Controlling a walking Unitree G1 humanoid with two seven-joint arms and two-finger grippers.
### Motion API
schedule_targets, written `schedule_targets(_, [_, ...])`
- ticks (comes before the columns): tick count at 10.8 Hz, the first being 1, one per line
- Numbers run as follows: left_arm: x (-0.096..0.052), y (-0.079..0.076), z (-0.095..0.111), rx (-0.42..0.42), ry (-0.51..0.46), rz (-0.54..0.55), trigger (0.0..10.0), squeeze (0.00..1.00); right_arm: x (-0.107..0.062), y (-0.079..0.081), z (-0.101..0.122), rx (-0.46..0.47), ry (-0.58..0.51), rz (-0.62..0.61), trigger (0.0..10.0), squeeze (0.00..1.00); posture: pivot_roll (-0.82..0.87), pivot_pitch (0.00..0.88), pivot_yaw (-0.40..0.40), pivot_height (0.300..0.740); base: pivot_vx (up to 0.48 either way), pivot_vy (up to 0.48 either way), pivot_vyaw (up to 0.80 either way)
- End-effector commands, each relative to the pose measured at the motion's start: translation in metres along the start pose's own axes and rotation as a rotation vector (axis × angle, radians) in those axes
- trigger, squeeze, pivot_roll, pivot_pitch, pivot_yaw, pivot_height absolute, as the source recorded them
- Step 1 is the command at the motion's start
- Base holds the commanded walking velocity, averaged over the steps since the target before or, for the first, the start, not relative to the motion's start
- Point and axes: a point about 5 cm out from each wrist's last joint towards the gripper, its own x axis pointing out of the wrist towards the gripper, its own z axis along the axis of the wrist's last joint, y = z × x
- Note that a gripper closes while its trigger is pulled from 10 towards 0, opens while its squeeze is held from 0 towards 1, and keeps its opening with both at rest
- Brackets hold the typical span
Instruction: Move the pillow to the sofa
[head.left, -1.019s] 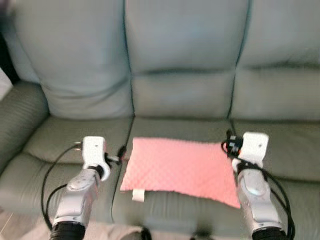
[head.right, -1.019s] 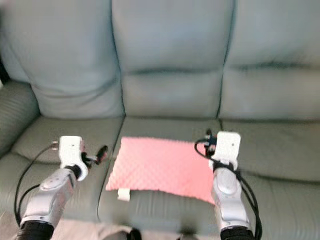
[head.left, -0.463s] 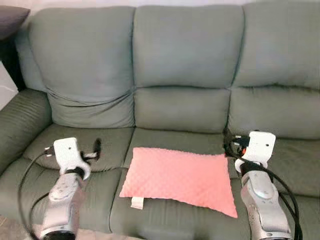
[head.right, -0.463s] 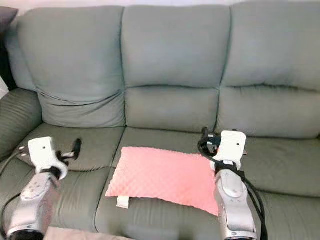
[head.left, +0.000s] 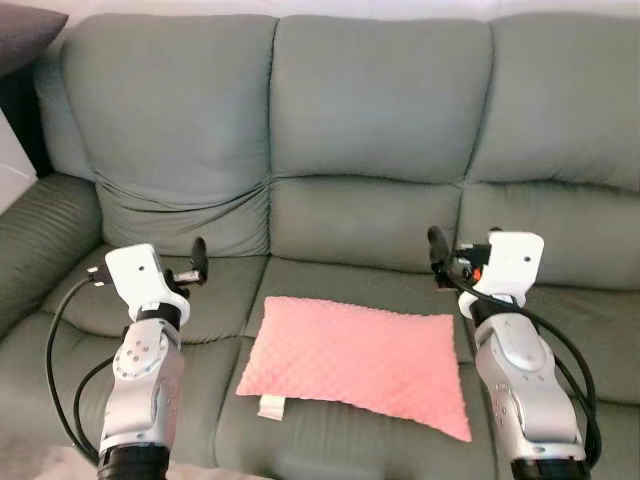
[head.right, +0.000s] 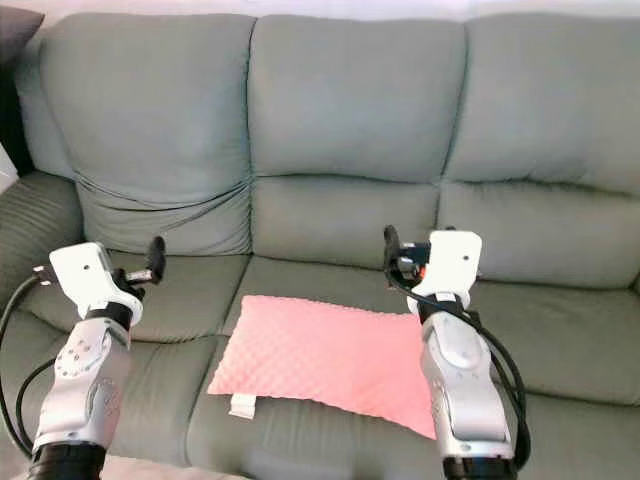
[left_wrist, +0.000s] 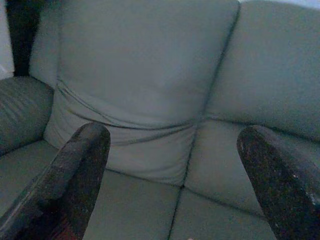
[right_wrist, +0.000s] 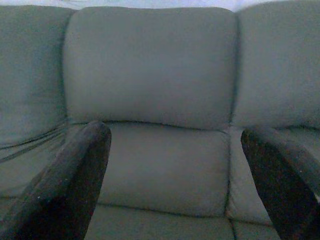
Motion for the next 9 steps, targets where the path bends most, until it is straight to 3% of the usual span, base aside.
schedule_targets(1, [0.002,0.002,0.001,-0.001,-0.008,0.029,10.0,0.0,0.004,0.004,0.004,0.005,-0.005,0.029,10.0,1.0,-0.15,0.0,-0.004,0.74,0.0,0.0,0.0])
schedule_targets(4, [-0.001,0.006,-0.003,-0.022,-0.017,0.084,10.0,0.0,0.01,0.009,0.007,-0.006,0.009,0.084,10.0,1.0,-0.12,0.0,-0.063,0.74,0.0,0.0,0.0])
schedule_targets(9, [0.001,0.013,-0.01,0.026,0.037,0.122,10.0,0.0,0.016,0.022,0.008,0.005,-0.005,0.118,10.0,1.0,-0.1,0.0,-0.038,0.74,0.0,0.0,0.0])
